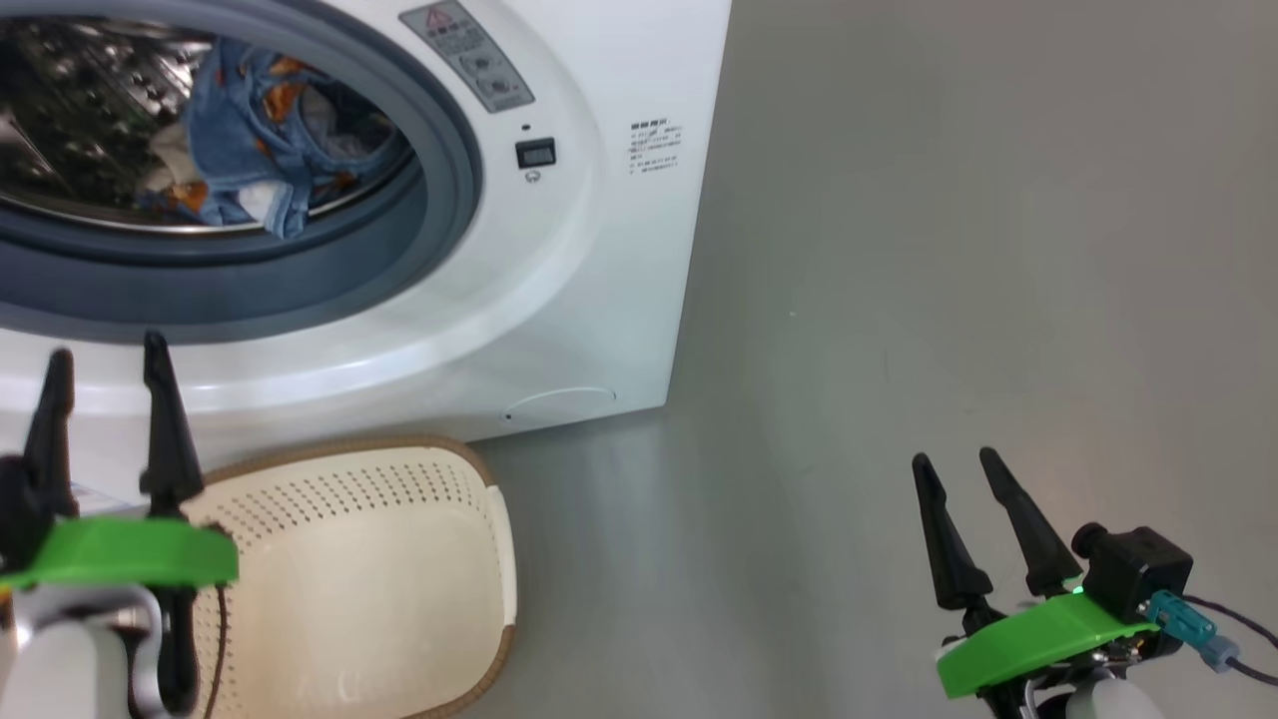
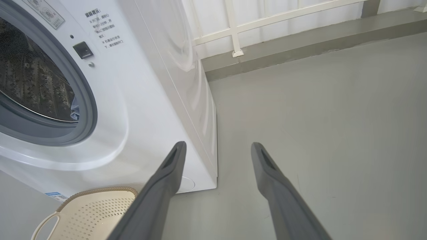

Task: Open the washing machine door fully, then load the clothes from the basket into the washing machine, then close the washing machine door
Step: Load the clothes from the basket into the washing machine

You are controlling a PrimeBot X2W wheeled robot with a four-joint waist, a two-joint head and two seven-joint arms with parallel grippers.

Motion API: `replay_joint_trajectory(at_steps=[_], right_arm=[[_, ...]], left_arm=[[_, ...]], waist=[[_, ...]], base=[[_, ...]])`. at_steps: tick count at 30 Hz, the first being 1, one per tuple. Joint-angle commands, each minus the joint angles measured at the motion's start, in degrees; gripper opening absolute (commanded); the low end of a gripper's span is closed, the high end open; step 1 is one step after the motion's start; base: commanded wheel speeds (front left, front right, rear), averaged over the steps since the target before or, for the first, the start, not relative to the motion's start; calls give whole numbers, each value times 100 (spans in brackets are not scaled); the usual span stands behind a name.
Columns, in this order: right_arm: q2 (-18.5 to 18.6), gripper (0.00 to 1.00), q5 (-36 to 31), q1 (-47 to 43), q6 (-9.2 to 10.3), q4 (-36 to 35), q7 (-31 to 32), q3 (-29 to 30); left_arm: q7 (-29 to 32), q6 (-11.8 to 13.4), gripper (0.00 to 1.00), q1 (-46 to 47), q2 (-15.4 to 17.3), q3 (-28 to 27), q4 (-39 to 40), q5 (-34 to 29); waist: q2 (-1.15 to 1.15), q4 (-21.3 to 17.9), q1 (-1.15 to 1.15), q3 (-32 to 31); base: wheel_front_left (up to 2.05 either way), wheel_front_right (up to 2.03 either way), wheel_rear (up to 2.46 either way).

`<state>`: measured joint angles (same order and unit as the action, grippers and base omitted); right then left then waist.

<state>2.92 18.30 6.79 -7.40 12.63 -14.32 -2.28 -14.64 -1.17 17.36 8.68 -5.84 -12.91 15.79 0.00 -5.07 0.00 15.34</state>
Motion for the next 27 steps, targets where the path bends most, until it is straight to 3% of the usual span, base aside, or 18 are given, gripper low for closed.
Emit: replay_joint_trajectory(at_steps=[1,19,27], right_arm=[[-4,100,18,-99,-9,-135,-68,-121],[-4,100,-410,-293,-9,-383,-68,-283],[-4,100,-486,-345,-9,-434,-68,-231]], left_arm=[[-35,34,100,-164,131,-219,288,-71],[-36,21,100,-1856,-383,-454,1487,-526],[-36,19,100,-2312,-528,-528,1640,-729]], waist=[[0,-17,0,-146],[0,-71,0,-493],[0,-41,0,-574]], base=[[0,0,0],[0,0,0],[0,0,0]])
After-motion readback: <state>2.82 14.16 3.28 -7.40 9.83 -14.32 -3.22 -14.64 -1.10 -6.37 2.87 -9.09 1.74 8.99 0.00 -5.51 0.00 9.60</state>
